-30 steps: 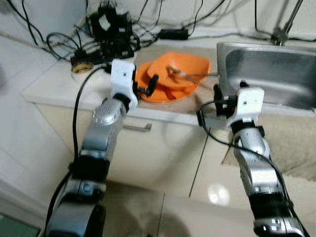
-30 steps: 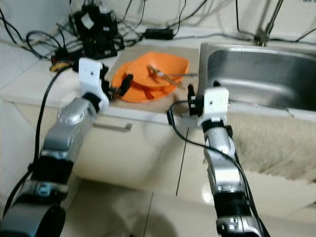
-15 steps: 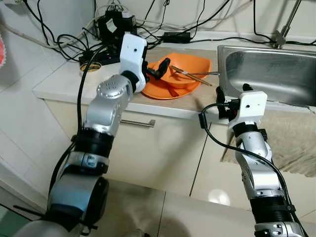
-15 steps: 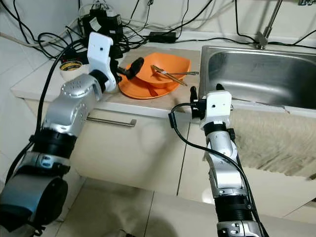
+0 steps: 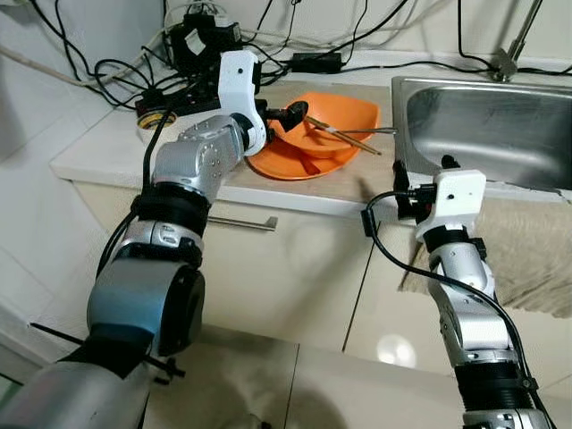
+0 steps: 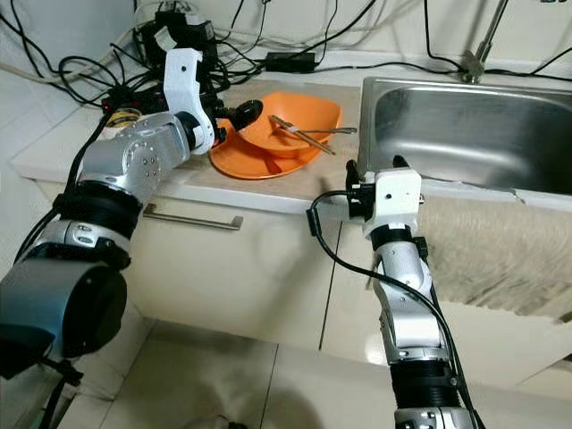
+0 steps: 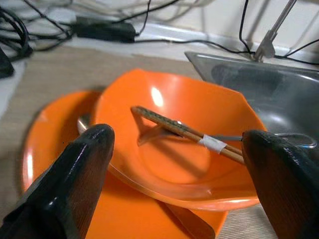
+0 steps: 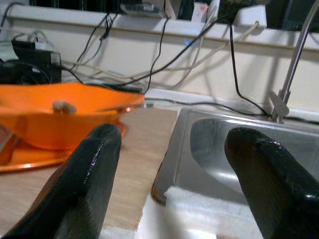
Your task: Kitchen organization
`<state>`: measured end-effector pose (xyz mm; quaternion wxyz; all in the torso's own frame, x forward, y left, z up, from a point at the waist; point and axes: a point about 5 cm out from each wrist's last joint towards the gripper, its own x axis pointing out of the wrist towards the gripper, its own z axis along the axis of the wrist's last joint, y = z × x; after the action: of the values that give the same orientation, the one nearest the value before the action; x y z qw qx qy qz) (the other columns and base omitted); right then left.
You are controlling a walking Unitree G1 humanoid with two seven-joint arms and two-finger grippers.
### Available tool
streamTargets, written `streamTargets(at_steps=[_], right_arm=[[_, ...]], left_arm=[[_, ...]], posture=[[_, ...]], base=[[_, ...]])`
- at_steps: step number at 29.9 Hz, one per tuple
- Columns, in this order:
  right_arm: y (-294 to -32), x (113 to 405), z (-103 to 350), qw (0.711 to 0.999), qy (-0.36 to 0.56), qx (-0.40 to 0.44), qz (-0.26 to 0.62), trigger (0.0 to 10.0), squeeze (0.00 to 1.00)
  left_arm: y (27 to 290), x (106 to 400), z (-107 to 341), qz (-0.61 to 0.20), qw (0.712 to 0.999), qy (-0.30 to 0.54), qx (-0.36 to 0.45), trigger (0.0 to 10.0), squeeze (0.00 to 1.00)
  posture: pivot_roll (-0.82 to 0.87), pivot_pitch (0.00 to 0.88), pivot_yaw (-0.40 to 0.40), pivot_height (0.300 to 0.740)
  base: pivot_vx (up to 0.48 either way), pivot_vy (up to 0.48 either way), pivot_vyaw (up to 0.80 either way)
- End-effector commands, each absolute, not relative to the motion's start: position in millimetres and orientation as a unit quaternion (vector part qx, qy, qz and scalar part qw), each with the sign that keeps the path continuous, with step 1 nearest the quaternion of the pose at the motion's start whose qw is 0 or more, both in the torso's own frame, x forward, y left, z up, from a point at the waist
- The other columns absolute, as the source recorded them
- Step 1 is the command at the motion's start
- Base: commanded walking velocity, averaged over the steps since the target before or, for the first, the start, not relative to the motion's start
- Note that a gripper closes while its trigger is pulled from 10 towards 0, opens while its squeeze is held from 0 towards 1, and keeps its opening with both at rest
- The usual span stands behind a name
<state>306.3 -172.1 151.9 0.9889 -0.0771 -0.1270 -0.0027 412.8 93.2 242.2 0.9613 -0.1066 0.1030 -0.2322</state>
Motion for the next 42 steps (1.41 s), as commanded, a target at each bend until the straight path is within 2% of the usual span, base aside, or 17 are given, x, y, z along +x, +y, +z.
streamTargets(at_steps=[1, 12, 17, 28, 36, 42], right_arm=[[-174, 305, 156, 0.988, -0.133, -0.077, -0.008, 10.0, 0.0], [-172, 299, 154, 0.989, -0.128, -0.076, -0.011, 10.0, 0.0], [-170, 296, 153, 0.989, -0.127, -0.077, -0.009, 10.0, 0.0], [-179, 271, 147, 0.99, -0.109, -0.087, -0.033, 10.0, 0.0], [-184, 254, 147, 0.989, -0.1, -0.096, -0.046, 10.0, 0.0], [-179, 242, 144, 0.991, -0.087, -0.096, -0.036, 10.0, 0.0]], left_arm=[[91, 415, 255, -0.236, 0.96, 0.091, -0.118, 10.0, 0.0], [63, 417, 280, -0.276, 0.943, 0.095, -0.16, 10.0, 0.0], [54, 416, 280, -0.301, 0.945, 0.083, -0.095, 10.0, 0.0], [58, 420, 287, -0.271, 0.958, 0.052, -0.072, 10.0, 0.0], [57, 421, 275, -0.254, 0.964, 0.057, -0.06, 10.0, 0.0], [68, 422, 260, -0.228, 0.968, 0.073, -0.071, 10.0, 0.0]], posture=[[-0.04, 0.0, 0.101, 0.74], [-0.06, 0.0, 0.117, 0.74], [-0.08, 0.0, 0.131, 0.74], [-0.2, 0.0, 0.167, 0.74], [-0.25, 0.0, 0.174, 0.74], [-0.27, 0.0, 0.166, 0.74]], base=[[0.0, 0.0, 0.0], [0.0, 0.0, 0.0], [0.0, 0.0, 0.0], [0.0, 0.0, 0.0], [0.0, 0.0, 0.0], [0.0, 0.0, 0.0]])
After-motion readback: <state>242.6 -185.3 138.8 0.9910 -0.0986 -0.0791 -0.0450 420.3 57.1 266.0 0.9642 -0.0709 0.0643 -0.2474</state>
